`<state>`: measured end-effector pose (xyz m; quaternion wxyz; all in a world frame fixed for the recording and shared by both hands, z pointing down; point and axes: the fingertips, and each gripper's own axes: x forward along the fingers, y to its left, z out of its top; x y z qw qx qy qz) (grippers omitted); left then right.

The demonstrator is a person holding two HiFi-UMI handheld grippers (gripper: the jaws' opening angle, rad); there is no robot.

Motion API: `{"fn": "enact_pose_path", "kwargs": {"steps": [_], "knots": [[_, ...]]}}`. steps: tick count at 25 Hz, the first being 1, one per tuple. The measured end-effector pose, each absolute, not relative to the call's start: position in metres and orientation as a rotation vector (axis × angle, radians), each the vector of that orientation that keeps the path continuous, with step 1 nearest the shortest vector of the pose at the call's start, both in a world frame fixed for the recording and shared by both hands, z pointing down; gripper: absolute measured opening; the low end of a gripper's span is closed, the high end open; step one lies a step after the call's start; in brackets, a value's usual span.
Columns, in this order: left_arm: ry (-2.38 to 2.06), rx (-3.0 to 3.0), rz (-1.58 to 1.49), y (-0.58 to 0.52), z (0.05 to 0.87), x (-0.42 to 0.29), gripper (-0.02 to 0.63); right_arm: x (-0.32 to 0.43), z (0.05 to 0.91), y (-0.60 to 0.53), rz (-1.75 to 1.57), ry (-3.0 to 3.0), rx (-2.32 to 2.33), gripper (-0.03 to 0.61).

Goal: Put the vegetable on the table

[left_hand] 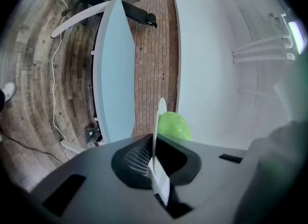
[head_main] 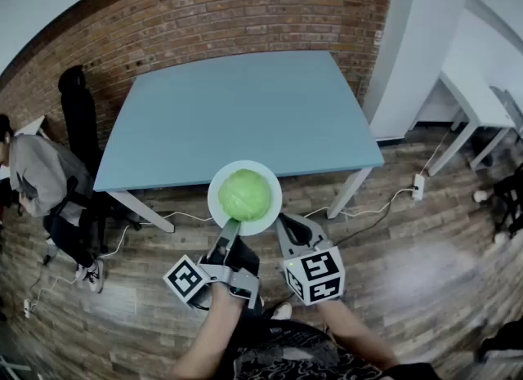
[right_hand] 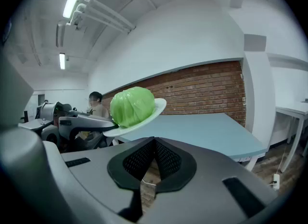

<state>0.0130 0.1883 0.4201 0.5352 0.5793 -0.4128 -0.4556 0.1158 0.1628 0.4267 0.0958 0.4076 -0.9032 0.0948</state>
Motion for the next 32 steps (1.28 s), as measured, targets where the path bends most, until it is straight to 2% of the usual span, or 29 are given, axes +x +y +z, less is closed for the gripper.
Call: {"fn": "enact_pose_path", "kwargs": {"steps": [32], "knots": [[-0.930, 1.341, -1.068, 0.105, 0.441, -0.022, 0.009, 0.085, 0.445, 0.082, 0.286, -2.606, 1.263, 0.009]]}}
